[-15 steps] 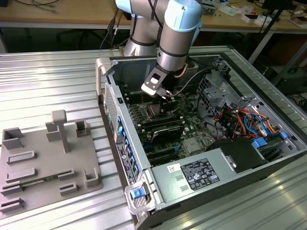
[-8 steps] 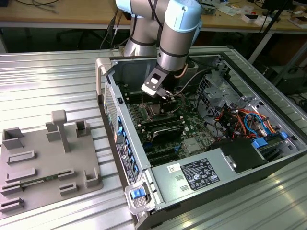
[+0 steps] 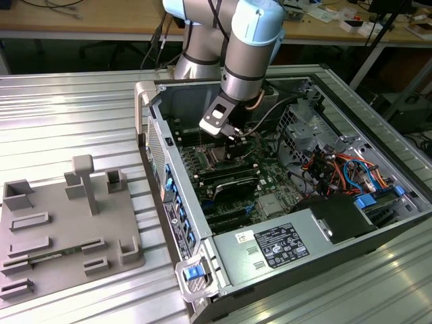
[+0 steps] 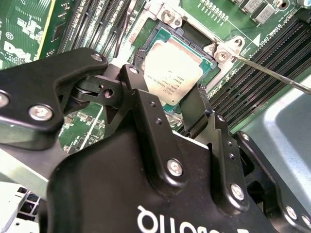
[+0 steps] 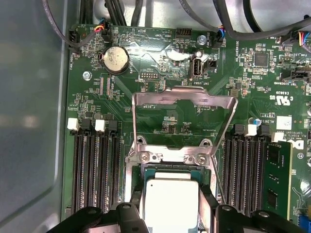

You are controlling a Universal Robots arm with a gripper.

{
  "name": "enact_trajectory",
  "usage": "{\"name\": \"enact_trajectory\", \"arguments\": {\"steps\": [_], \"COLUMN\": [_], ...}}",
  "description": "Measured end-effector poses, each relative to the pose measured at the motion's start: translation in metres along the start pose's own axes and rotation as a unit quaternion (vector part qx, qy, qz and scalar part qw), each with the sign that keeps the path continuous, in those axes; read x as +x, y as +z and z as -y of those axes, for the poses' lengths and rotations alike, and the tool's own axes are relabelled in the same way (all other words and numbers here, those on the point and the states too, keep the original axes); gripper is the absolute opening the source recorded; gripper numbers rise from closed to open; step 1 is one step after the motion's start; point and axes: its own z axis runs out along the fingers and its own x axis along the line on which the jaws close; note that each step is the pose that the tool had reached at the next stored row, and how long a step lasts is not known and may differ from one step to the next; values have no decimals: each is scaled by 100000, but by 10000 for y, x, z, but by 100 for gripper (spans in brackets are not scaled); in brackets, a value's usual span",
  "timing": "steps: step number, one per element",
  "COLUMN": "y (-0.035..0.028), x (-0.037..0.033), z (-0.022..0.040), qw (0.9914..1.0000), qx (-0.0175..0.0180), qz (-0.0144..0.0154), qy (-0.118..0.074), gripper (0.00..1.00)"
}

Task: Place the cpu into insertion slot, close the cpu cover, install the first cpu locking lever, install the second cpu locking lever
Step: 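Place the cpu into insertion slot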

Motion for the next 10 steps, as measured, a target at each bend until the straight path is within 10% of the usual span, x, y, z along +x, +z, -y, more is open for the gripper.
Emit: {"name": "enact_trajectory", "arguments": {"steps": [10], "y": [2], "x": [0], "z": [-8], "qw": [99999], "qx": [-27], "qz": [-14], "qy": [-394], "gripper": [54]}}
